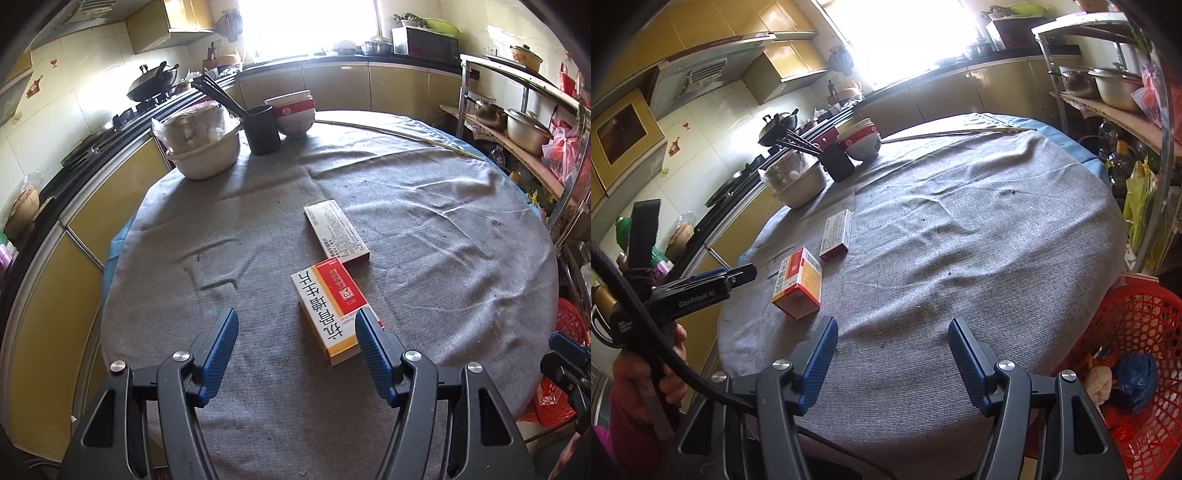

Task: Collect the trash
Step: 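Grasp the red-and-white medicine box with the left tool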

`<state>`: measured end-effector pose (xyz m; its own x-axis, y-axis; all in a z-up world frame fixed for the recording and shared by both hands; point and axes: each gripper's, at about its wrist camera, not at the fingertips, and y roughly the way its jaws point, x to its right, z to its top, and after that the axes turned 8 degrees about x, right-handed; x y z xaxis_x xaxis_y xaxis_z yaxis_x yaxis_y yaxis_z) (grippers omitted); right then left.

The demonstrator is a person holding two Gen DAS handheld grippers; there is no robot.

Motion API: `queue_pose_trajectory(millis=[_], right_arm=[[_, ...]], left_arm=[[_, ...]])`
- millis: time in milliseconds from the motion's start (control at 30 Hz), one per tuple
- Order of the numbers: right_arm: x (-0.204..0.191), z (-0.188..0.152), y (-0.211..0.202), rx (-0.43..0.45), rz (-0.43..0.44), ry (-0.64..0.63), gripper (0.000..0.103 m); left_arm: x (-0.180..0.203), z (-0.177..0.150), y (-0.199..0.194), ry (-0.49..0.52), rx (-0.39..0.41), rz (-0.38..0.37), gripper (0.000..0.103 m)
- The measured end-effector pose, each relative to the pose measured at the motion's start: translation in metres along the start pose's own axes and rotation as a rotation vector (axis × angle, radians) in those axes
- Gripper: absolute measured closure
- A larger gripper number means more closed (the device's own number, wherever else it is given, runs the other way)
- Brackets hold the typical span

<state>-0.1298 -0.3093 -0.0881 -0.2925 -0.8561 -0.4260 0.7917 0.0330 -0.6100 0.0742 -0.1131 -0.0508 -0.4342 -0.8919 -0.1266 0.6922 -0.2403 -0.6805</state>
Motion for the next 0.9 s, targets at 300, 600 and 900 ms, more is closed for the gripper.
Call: queue_pose_trajectory(millis=[300, 600, 900], right_arm=[[0.011, -0.001, -0.001, 0.005, 0.008, 0.033, 0.036], [0.021, -0.006, -0.002, 0.001, 0.014, 0.066, 0.036], [0.021, -0.009, 0.003, -0.011, 0.016, 0.071, 0.036]], left_arm=[[0.002, 0.008, 0.016, -0.060, -0.035, -0.046, 0.036], [-0.007, 0.004, 0.052, -0.241, -0.149, -0.142, 0.036], [-0.008, -0.004, 0.072, -0.306, -0.212, -0.166, 0.036]])
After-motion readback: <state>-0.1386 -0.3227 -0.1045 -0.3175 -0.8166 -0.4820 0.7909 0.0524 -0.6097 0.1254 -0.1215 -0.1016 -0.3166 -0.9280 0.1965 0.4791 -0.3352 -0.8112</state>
